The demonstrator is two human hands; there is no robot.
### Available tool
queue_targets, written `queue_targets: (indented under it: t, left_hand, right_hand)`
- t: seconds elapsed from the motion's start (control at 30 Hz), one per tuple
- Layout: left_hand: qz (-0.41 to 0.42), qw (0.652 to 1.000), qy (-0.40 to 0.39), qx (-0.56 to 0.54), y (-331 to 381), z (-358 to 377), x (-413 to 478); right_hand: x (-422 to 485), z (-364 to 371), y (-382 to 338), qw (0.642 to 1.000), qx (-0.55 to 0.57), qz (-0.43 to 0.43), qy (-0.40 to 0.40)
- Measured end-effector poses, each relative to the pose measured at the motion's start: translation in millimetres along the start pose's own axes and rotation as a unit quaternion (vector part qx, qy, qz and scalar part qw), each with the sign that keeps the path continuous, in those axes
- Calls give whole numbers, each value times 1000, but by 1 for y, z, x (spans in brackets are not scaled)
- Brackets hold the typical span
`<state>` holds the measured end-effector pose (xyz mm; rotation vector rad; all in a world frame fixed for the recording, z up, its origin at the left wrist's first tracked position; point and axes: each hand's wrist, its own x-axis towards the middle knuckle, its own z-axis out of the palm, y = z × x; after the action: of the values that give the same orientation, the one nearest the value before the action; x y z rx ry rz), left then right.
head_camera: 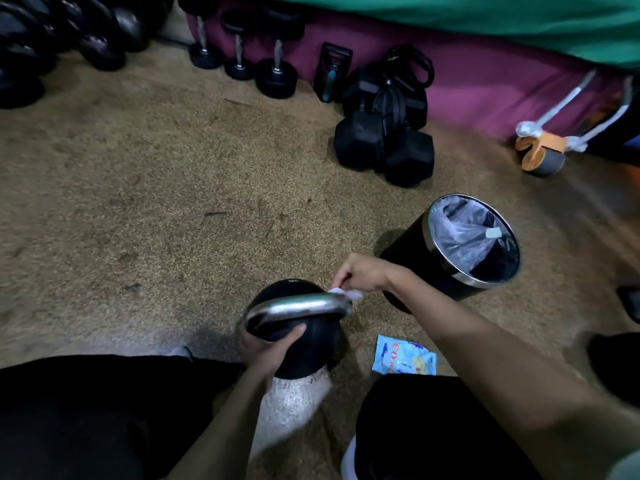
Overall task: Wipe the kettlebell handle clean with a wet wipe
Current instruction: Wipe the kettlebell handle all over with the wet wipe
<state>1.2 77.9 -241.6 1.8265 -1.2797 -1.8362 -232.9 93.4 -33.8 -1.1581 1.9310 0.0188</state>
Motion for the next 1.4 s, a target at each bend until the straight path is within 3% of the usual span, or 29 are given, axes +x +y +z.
queue_targets:
  t: [0.2,0.5,0.73,0.9,1.07,1.2,1.4]
  left_hand:
    - [19,1000,-7,-17,19,-4,-18]
    - [-4,998,-7,-59,11,-1,-13]
    - [2,998,-9,-61,21,-3,-22]
    - [-7,998,11,-54,24,-2,-23]
    - [5,998,3,-65,24,-3,-23]
    - [-7,998,-7,-55,24,-4,-23]
    - [1,999,-15,-44,17,-4,-13]
  right_hand:
    - [-9,11,6,997,22,39,59]
    - [-44,36,13,971,81,4,224]
    - [-33,54,-2,953,106,63,276]
    - [-51,74,2,922,132,62,359]
    - [-48,86,5,903,179,101,376]
    - [-51,88,-9,888,200,85,405]
    - [-65,115,-14,837,253,111,472]
